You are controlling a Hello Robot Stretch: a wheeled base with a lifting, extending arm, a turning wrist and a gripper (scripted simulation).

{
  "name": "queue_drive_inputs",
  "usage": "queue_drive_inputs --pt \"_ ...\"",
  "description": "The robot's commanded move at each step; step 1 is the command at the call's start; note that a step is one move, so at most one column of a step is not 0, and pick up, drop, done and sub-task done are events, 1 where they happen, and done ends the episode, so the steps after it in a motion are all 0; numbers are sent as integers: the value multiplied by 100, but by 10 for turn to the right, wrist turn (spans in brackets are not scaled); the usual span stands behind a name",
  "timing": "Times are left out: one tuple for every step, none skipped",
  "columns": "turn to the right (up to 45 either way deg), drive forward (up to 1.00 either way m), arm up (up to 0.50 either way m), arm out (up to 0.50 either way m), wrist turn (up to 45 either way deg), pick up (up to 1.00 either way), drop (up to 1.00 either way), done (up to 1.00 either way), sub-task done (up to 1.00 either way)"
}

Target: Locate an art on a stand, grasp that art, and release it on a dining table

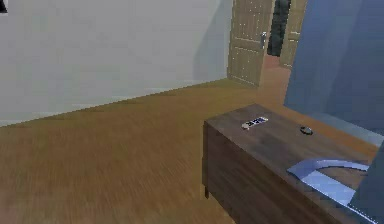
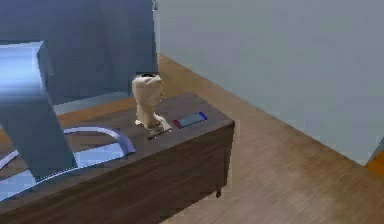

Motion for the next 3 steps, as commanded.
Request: queue_drive_inputs --pt "-90 0 0 0 0 0 0 0 0" --pt "450 0 0 0 0 0 0 0 0" --pt "210 0 0 0 0 0 0 0 0"
